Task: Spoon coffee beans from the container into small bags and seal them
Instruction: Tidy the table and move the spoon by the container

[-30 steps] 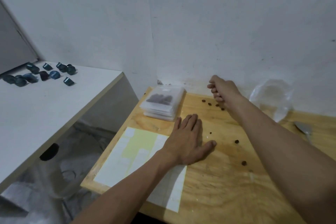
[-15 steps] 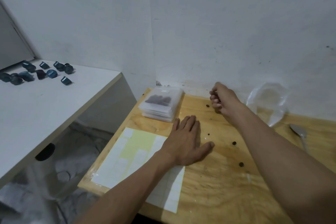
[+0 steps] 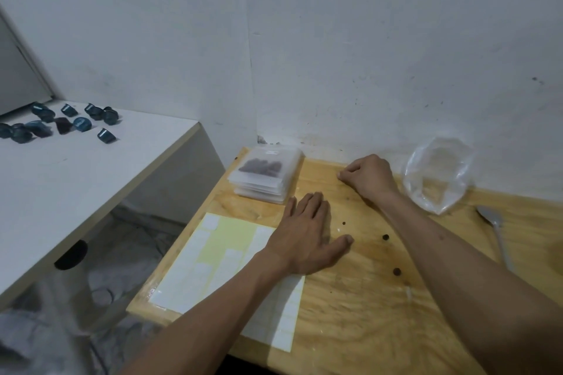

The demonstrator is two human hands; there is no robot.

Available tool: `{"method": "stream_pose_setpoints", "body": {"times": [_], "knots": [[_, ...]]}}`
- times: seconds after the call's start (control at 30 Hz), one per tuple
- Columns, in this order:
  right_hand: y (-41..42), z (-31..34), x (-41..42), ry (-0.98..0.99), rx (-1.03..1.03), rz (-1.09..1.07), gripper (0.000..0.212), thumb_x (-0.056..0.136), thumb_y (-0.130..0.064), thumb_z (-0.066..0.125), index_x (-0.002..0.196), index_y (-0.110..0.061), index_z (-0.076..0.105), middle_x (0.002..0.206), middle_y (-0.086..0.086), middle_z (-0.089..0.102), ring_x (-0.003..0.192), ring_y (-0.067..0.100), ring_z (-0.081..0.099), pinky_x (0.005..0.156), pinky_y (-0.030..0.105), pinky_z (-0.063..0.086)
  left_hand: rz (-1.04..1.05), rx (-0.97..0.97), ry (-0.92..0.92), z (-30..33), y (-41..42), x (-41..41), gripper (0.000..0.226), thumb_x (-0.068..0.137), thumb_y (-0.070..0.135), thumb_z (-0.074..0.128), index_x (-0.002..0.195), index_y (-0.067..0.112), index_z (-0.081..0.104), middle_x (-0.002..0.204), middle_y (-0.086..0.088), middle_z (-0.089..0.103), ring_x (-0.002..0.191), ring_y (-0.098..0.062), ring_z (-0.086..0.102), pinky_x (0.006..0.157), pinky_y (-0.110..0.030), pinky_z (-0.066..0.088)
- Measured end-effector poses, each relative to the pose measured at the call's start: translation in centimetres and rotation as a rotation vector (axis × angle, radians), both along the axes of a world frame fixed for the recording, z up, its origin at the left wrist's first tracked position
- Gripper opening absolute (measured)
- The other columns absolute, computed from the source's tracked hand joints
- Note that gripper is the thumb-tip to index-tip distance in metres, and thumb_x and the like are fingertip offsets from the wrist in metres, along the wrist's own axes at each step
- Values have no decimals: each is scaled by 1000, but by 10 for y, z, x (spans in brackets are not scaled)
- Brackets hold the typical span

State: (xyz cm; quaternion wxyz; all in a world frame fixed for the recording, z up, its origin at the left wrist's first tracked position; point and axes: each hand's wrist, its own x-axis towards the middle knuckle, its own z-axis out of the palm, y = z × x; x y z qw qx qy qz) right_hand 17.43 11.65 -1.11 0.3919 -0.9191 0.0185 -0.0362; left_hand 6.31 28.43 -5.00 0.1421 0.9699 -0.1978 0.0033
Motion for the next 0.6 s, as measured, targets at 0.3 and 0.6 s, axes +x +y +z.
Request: {"method": "stream_pose_setpoints", "body": {"times": [0.3,0.6], "knots": [[-28,26,-1,211,751,-306,25,92,-24,55,80,-8,70,71,-1,60,50,11,44,44,23,34,-3,-1,0,-4,0,2,95,96,74,28,161,5,21,171,-12,12,158,-22,4,128,-50,0],[-20,-3,-10,-58,-132,-41,19,85,-31,81,82,-12,82,76,-4,72,74,13,65,71,27,49,13,-10,-4,-6,0,3,98,93,77,26,159,6,24,171,-11,14,158,-22,7,127,-50,1]]}}
